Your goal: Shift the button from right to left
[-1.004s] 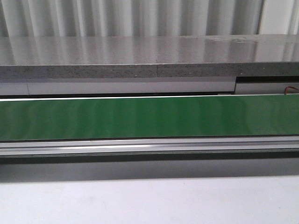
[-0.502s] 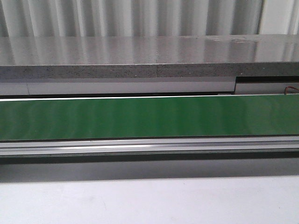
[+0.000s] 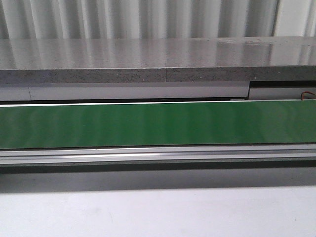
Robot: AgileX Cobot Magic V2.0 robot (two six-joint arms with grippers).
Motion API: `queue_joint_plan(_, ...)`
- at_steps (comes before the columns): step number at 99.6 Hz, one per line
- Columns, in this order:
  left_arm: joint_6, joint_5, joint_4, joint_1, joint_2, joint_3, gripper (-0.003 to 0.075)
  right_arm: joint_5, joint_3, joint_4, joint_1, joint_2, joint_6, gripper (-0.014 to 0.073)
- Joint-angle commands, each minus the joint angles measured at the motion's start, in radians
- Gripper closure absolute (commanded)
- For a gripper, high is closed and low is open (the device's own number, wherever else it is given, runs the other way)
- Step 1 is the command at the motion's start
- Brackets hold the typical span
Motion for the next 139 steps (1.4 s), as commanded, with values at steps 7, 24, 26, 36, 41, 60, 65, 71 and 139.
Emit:
queue_joint_plan(7, -0.01, -0.087, -0.002, 0.002, -0.036, 0.026, 0.074, -0.184, 0.087, -0.116, 0.058, -0.084, 0.095, 0.0661)
queue_joint_plan(24, -0.01, -0.087, -0.002, 0.002, -0.036, 0.026, 0.074, -0.22, 0.187, -0.129, 0.091, -0.199, 0.1, 0.0661)
queue_joint_plan(26, -0.01, -0.087, -0.002, 0.002, -0.036, 0.026, 0.074, -0.224, 0.194, -0.129, 0.091, -0.208, 0.102, 0.0661)
queue_joint_plan(36, -0.01, -0.087, -0.002, 0.002, -0.036, 0.026, 0.074, -0.253, 0.247, -0.129, 0.091, -0.275, 0.102, 0.0661)
queue_joint_plan(41, -0.01, -0.087, -0.002, 0.002, -0.036, 0.026, 0.074, -0.263, 0.269, -0.128, 0.091, -0.307, 0.102, 0.0661)
queue_joint_plan(60, -0.01, -0.087, -0.002, 0.002, -0.036, 0.026, 0.074, -0.338, 0.333, -0.1, 0.091, -0.332, 0.103, 0.0661)
queue_joint_plan(65, -0.01, -0.087, -0.002, 0.002, -0.036, 0.026, 0.074, -0.344, 0.331, -0.1, 0.09, -0.332, 0.103, 0.0661)
queue_joint_plan(71, -0.01, -0.087, -0.002, 0.002, -0.036, 0.026, 0.074, -0.351, 0.331, -0.1, 0.088, -0.332, 0.103, 0.0661)
queue_joint_plan(139, -0.01, -0.087, -0.002, 0.002, -0.036, 0.026, 0.074, -0.349, 0.331, -0.1, 0.087, -0.332, 0.103, 0.0661)
